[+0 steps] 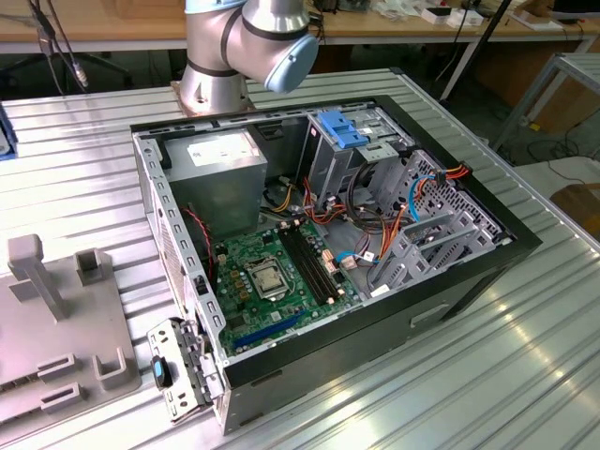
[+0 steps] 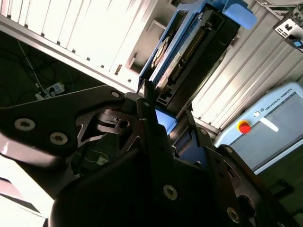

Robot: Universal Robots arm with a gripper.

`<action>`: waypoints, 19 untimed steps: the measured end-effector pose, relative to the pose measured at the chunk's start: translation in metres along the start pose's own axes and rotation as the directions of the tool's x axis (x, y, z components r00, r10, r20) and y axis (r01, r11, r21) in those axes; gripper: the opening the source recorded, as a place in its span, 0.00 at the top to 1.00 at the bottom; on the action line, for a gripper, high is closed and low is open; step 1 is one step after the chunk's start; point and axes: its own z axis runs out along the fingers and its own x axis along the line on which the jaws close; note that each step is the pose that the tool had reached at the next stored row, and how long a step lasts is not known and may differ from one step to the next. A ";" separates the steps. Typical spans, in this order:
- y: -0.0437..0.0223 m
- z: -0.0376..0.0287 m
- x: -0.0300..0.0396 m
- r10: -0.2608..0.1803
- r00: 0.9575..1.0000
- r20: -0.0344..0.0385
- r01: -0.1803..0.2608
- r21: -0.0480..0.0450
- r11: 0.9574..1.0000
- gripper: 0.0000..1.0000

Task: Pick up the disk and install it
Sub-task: 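Pick up the disk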

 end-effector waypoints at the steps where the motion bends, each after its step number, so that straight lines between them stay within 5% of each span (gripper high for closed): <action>1: -0.0059 0.0002 0.0000 0.000 1.000 0.000 0.000 0.000 1.000 0.63; 19: -0.0683 0.0029 -0.0001 0.000 1.000 0.000 0.000 0.000 1.000 0.63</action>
